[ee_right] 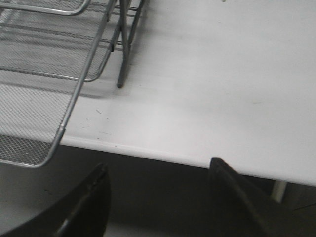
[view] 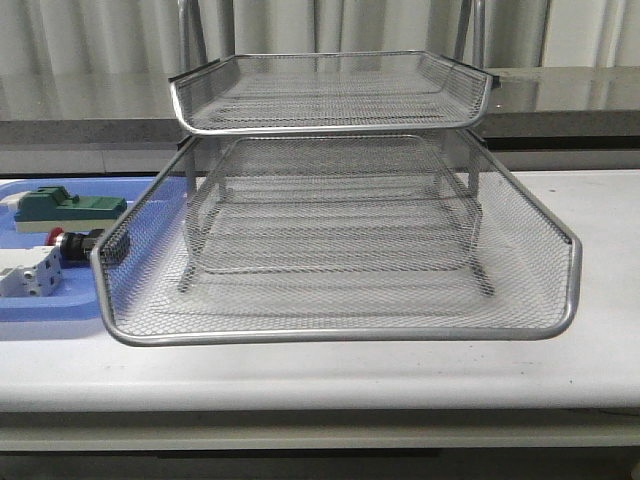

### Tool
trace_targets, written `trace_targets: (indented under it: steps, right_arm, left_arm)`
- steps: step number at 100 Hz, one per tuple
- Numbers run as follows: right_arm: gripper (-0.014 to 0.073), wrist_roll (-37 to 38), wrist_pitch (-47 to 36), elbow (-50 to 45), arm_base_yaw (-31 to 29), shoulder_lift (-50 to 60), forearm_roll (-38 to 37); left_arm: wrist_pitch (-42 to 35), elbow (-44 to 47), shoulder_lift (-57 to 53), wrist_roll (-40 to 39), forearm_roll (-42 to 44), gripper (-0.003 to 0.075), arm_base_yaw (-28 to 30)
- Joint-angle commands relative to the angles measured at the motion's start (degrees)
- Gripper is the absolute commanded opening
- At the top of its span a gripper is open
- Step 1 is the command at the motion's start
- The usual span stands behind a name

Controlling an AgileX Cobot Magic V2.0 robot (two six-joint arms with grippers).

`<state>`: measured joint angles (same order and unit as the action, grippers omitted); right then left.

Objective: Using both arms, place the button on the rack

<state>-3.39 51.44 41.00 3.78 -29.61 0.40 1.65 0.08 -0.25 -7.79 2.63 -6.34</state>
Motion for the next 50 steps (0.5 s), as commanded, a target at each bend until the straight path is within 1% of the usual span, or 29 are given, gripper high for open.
trace_targets:
  steps: [1,8,12,22,29,39,41,45,50]
  right_arm:
    - [0.0442,-0.7,-0.5,2.0,-0.3,2.0,-2.4]
    - [0.0417,-0.7,0.9,1.8,-0.3,3.4,-2.4]
    - [0.0372,-0.7,1.5,1.7,-0.3,4.2,-2.4]
    - [0.0218,-0.7,2.5,1.5,-0.3,5.3,-2.3]
    - [0.0086,-0.7,2.7,1.5,-0.3,5.3,-2.2]
    - [-0.0058,-0.7,2.7,1.4,-0.3,5.3,-2.1]
    - [-0.0078,-0.7,2.7,1.4,-0.3,5.3,-2.1]
    - [-0.0066,-0.7,2.6,1.4,-0.3,5.3,-2.1]
    - [-0.0071,-0.7,2.6,1.4,-0.3,5.3,-1.9]
  left_arm:
    - [-5.0,2.5,-1.8,-0.4,-0.3,-0.002,0.1]
    - [-5.0,2.5,-1.8,-0.4,-0.3,-0.002,0.1]
    - [-5.0,2.5,-1.8,-0.4,-0.3,-0.002,0.1]
    - [-5.0,2.5,-1.8,-0.4,-0.3,-0.002,0.1]
    - [-5.0,2.5,-1.8,-0.4,-0.3,-0.002,0.1]
    - [-5.0,2.5,-1.8,-0.4,-0.3,-0.002,0.1]
    - [-5.0,2.5,-1.8,-0.4,-0.3,-0.002,0.1]
    - [-5.0,2.5,-1.8,-0.4,-0.3,-0.002,0.1]
    - [-5.0,2.5,-1.8,-0.4,-0.3,-0.002,0.1]
